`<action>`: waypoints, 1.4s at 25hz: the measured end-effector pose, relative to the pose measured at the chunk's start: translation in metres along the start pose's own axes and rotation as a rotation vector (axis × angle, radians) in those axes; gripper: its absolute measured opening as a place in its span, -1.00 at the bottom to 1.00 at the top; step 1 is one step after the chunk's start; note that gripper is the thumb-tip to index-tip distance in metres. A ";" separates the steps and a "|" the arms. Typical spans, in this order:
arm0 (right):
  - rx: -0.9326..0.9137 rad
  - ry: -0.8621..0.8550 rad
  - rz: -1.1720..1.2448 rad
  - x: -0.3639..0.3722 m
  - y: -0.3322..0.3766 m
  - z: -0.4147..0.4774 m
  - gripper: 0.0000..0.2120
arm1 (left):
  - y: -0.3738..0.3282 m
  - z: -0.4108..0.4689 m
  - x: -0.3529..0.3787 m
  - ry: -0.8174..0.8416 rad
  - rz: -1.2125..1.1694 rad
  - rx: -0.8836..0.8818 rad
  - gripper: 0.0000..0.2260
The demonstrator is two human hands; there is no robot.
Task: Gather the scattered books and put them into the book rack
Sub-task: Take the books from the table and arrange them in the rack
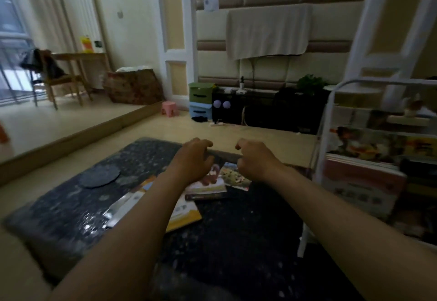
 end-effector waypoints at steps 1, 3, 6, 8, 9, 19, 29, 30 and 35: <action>-0.014 0.049 0.007 0.024 0.015 -0.001 -0.61 | 0.027 -0.010 0.001 0.009 0.005 -0.048 -0.61; -0.026 0.142 0.019 0.068 0.036 -0.006 -0.56 | 0.073 -0.036 0.010 0.035 0.005 -0.156 -0.59; -0.048 0.340 0.031 0.140 0.056 -0.020 -0.61 | 0.130 -0.088 0.044 0.112 0.012 -0.304 -0.59; -0.019 0.444 0.035 0.185 0.058 -0.033 -0.73 | 0.157 -0.118 0.074 0.162 0.070 -0.359 -0.60; 0.005 0.482 0.029 0.206 0.056 -0.039 -0.73 | 0.168 -0.130 0.088 0.168 0.099 -0.380 -0.61; 0.158 0.463 0.072 0.316 0.033 -0.034 -0.91 | 0.237 -0.138 0.121 0.018 0.328 -0.577 -0.42; 0.403 0.577 0.339 0.341 0.006 -0.029 -0.75 | 0.252 -0.137 0.132 0.127 0.459 -0.572 -0.61; 0.410 0.576 0.350 0.341 0.006 -0.031 -0.75 | 0.248 -0.135 0.132 0.156 0.473 -0.568 -0.66; 0.437 0.541 0.439 0.334 0.006 -0.034 -0.77 | 0.206 -0.118 0.117 0.152 0.462 -0.476 -0.84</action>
Point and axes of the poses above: each hand's wrist, its own z-axis towards the middle knuckle, its own x-axis out of the palm, y = z × x, the point moved 8 cm from there along z, towards the middle knuckle, and after that the axes turned 14 degrees about -y, right-handed, at the moved point
